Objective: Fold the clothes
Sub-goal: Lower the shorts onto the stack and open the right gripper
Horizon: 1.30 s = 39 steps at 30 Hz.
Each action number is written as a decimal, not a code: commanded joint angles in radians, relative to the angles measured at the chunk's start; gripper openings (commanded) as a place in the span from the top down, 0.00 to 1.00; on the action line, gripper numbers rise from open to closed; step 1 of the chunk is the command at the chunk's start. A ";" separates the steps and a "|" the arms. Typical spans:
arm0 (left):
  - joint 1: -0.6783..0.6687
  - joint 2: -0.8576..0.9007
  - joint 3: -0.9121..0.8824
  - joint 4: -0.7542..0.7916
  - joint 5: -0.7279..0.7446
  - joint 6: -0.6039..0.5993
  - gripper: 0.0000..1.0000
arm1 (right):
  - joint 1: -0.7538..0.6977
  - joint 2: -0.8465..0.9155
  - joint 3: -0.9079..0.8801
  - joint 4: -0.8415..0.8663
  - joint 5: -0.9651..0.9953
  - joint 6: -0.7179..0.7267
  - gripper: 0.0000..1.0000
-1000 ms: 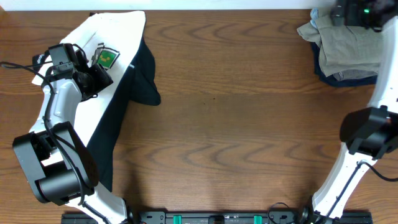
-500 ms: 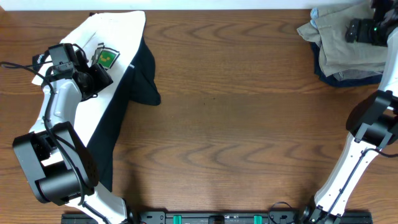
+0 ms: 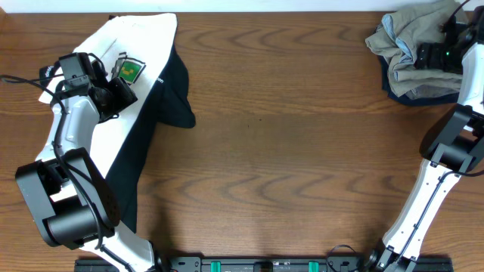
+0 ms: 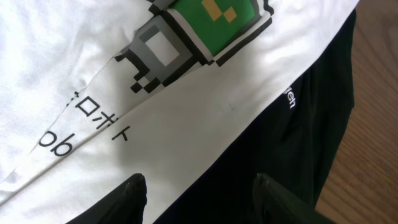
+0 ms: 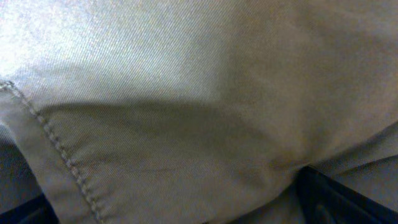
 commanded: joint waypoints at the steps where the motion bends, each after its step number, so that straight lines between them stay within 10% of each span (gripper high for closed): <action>1: -0.002 -0.024 0.012 0.001 -0.006 0.002 0.43 | -0.020 0.097 -0.024 -0.042 0.017 -0.017 0.01; 20: -0.002 -0.024 0.012 0.001 -0.006 0.002 0.43 | 0.015 -0.260 -0.021 0.072 -0.180 -0.058 0.01; 39: -0.002 -0.024 0.012 0.007 -0.006 0.002 0.43 | 0.061 0.090 -0.022 0.435 -0.102 -0.121 0.01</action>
